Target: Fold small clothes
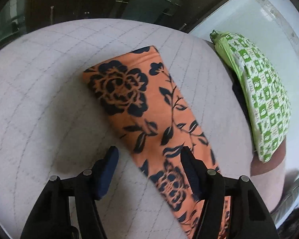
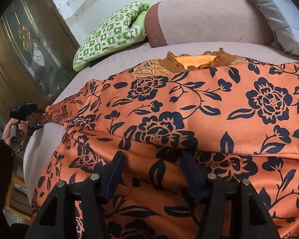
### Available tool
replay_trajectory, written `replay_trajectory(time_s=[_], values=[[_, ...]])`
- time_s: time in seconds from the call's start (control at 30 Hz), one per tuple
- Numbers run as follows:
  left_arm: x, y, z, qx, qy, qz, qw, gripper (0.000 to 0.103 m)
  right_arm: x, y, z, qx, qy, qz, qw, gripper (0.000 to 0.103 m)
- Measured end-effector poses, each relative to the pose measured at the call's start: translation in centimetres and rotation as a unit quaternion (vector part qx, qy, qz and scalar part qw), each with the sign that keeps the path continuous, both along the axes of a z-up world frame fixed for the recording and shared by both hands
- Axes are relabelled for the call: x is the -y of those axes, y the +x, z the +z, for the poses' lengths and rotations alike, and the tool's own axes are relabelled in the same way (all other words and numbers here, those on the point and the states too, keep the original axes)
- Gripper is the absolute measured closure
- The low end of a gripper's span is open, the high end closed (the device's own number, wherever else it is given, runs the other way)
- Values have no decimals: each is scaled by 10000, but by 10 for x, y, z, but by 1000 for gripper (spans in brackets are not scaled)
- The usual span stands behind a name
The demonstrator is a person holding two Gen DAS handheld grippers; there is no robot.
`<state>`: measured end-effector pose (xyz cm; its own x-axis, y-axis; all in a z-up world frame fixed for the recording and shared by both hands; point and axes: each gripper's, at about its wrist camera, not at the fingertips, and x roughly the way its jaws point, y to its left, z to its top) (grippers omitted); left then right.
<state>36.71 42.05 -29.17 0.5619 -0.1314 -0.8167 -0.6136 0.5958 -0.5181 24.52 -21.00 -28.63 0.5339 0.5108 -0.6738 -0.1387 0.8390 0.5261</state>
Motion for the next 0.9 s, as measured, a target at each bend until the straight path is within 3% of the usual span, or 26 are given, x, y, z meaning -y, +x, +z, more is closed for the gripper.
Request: replay_trajectory(time_s=[0.13,0.2,0.27,0.33,0.4,0.6,0.73,0.9], values=[[-7,15,-4,63,-103,64,9999,50,0,0,-1,1,16,-4,10000,40],[-11,25,-7,72,-73,115,9999,65,1,0,-1,5,44,-10,10000,40],[-16,32,-12,196,-196,109,9996,92,1,-1,-1,7,67,-17,10000,40],[-19,32,-22,334,-446,171,9983,93,3,-1,-1,7,111,-20,9999,40],[-16,24,-17,583,-437,213,9971,95,5,-1,-1,-8,196,-31,9998,41],[33,14,48,1177,464,-618,9900,96,27,-5,12,76,462,-172,9988,45],[97,6,104,1465,930,-1470,9738,96,66,-17,35,363,498,-477,9970,45],[209,-16,164,1849,1328,-2600,9384,96,147,-43,53,621,503,-1299,9883,45]])
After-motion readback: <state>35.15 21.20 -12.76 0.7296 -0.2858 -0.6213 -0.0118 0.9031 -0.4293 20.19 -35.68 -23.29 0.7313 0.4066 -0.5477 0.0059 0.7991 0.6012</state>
